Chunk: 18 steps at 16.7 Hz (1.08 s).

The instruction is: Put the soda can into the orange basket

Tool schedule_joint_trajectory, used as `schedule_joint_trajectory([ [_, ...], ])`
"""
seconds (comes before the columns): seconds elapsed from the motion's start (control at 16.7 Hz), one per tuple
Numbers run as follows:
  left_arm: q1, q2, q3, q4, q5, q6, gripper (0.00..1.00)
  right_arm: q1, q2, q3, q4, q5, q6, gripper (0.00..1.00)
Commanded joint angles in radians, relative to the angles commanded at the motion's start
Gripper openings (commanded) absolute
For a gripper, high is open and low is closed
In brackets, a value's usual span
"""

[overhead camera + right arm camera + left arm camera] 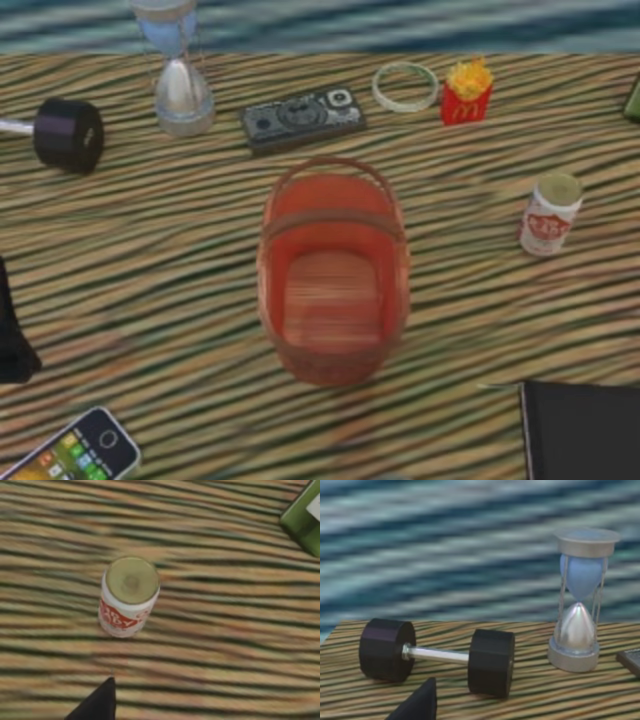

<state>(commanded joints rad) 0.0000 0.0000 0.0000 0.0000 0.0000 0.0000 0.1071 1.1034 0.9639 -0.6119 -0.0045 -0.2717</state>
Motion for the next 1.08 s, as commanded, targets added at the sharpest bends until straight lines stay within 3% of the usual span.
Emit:
schedule_joint_trajectory([
  [0.6, 0.0, 0.0, 0.0, 0.0, 0.0, 0.0, 1.0, 0.072, 0.985, 0.816, -0.499, 0.013, -0.218, 1.0],
  [0.84, 0.0, 0.0, 0.0, 0.0, 0.0, 0.0, 1.0, 0.092, 1.168, 0.967, -0.596, 0.01, -0.264, 1.0],
  [1.08, 0.0, 0.0, 0.0, 0.0, 0.0, 0.0, 1.0, 0.096, 1.197, 0.99, -0.611, 0.009, -0.272, 1.0],
])
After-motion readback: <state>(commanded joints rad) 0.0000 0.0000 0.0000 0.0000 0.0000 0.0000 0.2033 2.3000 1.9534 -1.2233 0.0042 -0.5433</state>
